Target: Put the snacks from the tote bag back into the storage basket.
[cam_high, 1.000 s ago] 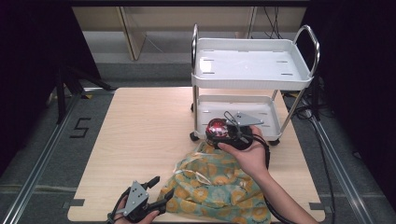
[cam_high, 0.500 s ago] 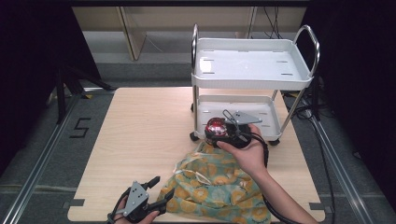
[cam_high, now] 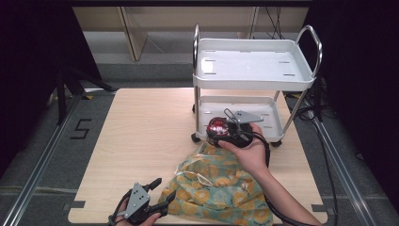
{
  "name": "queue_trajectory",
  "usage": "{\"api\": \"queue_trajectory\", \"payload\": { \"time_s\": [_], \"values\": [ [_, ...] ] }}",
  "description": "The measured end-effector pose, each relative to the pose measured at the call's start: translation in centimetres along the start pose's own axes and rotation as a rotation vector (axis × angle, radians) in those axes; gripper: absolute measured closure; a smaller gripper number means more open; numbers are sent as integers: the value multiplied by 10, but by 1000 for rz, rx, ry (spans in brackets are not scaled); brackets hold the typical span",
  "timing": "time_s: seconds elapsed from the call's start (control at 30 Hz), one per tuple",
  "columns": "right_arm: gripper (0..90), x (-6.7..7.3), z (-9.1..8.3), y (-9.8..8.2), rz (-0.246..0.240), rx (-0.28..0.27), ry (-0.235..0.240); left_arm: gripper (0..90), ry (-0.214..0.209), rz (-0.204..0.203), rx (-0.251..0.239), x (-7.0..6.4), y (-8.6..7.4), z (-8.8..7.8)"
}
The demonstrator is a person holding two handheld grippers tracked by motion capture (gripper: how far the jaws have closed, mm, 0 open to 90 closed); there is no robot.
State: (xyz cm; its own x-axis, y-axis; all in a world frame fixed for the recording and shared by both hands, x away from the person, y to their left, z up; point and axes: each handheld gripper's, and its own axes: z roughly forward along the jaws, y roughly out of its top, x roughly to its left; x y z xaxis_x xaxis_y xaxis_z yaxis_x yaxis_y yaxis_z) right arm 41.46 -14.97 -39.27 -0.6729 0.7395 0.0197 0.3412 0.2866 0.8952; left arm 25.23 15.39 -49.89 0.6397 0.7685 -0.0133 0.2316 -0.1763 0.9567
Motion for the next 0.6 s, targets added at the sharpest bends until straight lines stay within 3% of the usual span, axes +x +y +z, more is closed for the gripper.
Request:
{"api": "queue_trajectory", "payload": {
  "time_s": [0.13,0.2,0.23,0.3,0.37,0.43,0.53,0.6],
  "values": [
    [267,-2,2,3,-24,-7,2,332,-17,-2,-31,1,-1,3],
    [268,-2,3,4,-4,-7,1,332,-16,-6,-30,1,-1,3],
    [267,-3,4,5,-29,-12,-6,332,-16,-7,-30,1,-1,3],
    [267,-2,3,6,-9,5,2,332,-18,-1,-30,1,-1,3],
    [267,-4,5,8,-32,5,3,332,-16,-9,-29,1,-1,2],
    [267,-2,4,8,-2,11,-4,332,-4,-5,-9,1,0,0],
    [268,-5,6,8,-24,2,-1,332,-3,-4,-5,1,0,0],
    [268,-5,7,7,-5,10,-4,332,-4,-7,-10,1,0,0]
  ]
}}
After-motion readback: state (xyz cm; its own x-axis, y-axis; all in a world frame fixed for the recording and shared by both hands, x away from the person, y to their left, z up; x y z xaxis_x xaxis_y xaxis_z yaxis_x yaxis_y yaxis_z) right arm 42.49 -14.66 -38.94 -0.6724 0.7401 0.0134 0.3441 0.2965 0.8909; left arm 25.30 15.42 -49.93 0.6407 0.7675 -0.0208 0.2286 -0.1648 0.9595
